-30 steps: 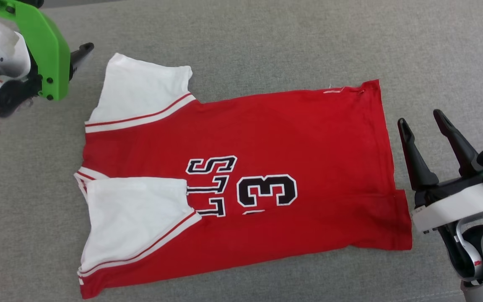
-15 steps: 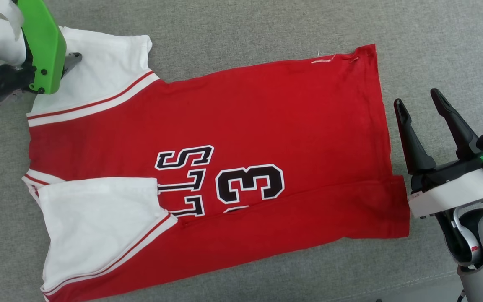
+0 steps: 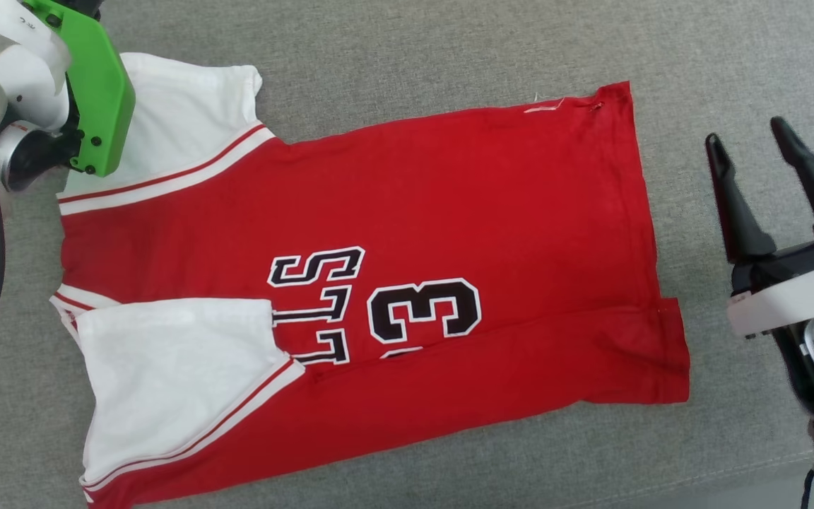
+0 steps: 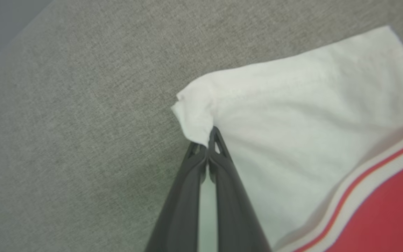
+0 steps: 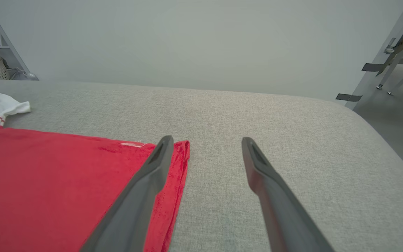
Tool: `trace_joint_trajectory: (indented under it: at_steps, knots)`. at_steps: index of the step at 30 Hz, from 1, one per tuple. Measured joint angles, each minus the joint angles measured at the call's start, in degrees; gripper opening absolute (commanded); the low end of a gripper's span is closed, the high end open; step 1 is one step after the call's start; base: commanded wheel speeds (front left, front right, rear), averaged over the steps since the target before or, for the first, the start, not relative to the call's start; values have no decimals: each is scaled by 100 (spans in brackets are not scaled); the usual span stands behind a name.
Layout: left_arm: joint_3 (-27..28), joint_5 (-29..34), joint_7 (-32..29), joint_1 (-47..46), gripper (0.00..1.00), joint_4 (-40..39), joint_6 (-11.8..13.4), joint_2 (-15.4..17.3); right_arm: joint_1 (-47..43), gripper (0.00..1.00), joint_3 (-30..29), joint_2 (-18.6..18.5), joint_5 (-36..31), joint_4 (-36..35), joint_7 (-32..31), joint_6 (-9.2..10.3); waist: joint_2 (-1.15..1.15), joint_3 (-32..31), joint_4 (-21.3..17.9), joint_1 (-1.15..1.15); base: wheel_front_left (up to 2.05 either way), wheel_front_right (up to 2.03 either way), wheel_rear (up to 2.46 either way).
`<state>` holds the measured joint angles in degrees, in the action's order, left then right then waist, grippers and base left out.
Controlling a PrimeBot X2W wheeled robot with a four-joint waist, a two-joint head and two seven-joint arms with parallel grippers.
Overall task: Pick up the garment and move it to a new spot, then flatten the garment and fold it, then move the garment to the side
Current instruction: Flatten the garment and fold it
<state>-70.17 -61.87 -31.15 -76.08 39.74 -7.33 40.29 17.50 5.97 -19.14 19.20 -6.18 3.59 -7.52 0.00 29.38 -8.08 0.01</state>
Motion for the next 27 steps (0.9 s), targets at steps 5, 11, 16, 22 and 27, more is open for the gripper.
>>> trace_joint_trajectory:
  at_steps: [5,11,16,22,27]
  knots:
    - [-29,109,558,5,0,-152,0,-109,395,100,57,-470,135,-104,-503,0,0,-191,139,0,0,0,0]
    - [-132,199,879,37,0,-450,0,-199,1146,100,641,-1247,625,-14,-1650,0,0,-432,372,-1,0,0,0]
    - [-183,249,1081,122,0,-698,0,-230,1815,100,1338,-1830,1230,389,-3007,0,0,-587,593,-1,0,0,0]
    - [-208,291,1212,131,0,-902,0,-264,2452,100,2008,-2164,1851,946,-4373,0,0,-654,832,-1,0,0,0]
    - [-214,333,1298,107,0,-988,0,-309,2907,100,2398,-2201,2009,1502,-4945,0,0,-556,967,-1,0,0,0]
